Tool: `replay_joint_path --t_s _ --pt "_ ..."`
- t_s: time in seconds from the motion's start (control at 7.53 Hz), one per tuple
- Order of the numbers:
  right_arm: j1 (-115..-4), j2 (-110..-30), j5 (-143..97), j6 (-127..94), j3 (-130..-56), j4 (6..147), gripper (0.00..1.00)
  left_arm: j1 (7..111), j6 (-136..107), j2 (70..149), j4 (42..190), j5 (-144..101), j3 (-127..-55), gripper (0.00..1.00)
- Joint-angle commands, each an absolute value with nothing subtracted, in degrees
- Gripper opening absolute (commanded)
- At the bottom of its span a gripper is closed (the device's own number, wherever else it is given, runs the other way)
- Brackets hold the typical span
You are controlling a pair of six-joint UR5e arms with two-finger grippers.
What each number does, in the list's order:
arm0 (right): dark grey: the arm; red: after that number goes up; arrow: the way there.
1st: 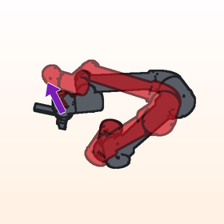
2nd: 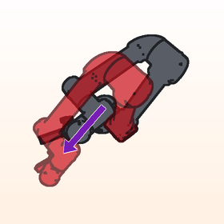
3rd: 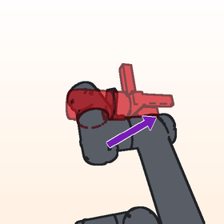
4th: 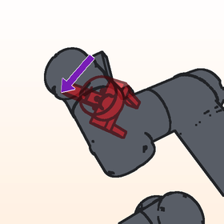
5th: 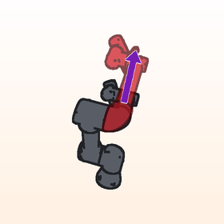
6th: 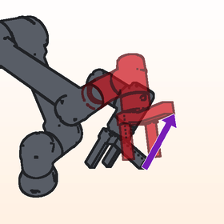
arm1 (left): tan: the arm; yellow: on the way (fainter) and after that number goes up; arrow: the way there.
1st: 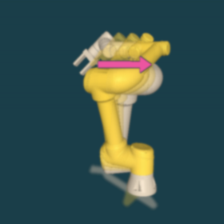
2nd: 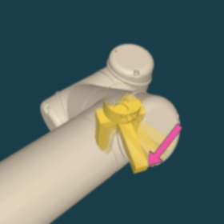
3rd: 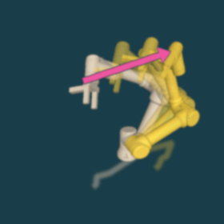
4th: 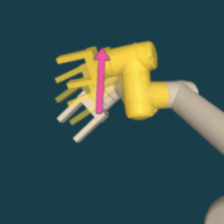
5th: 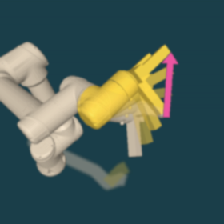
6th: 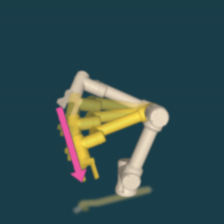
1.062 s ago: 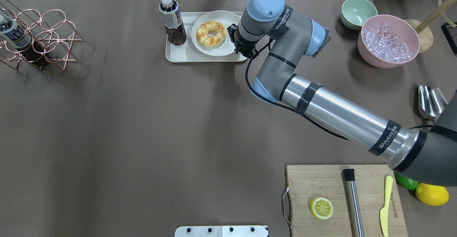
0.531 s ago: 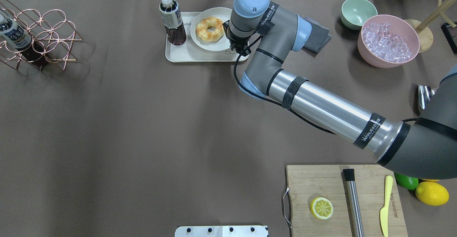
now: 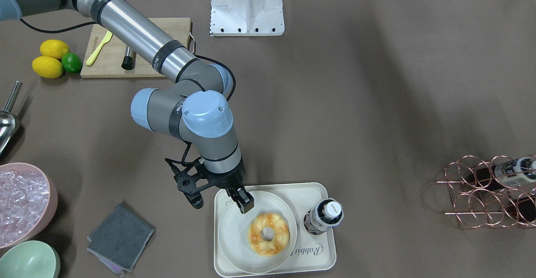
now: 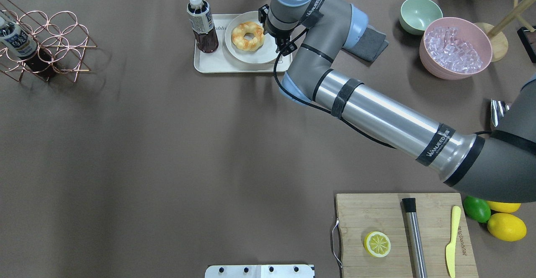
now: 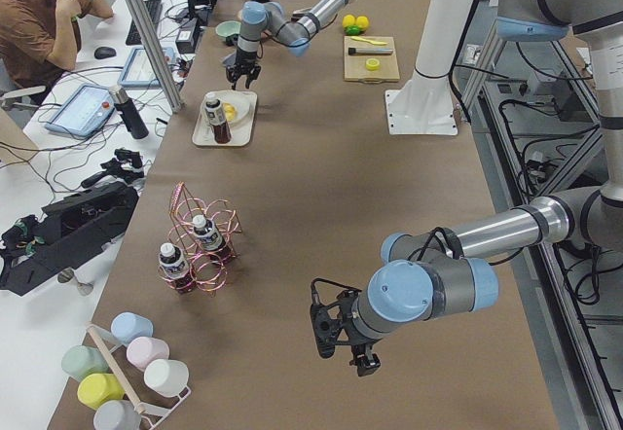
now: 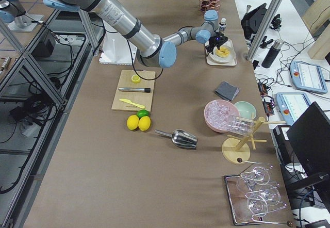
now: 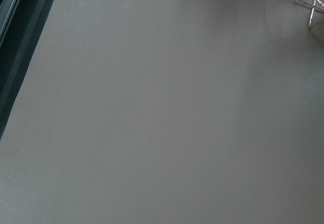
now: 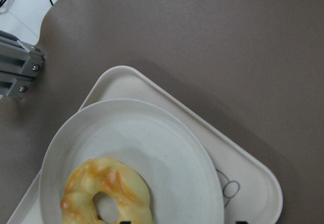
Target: Place donut on tray
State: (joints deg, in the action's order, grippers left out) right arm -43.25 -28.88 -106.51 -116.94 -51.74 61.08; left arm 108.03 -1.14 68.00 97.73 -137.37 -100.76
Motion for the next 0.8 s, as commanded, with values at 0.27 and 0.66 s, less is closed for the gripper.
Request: replay_joint_path --t_s 0.27,0.66 --pt "-49.5 -49.4 -119.2 -93.1 -79.1 75.6 1.0 108.1 -1.1 68.0 97.7 -136.9 -100.5 0.98" --pt "-54.2 -64.5 -126.8 -72.5 -90.7 78.5 1.0 107.9 -1.1 67.9 97.7 -137.0 -100.1 0.98"
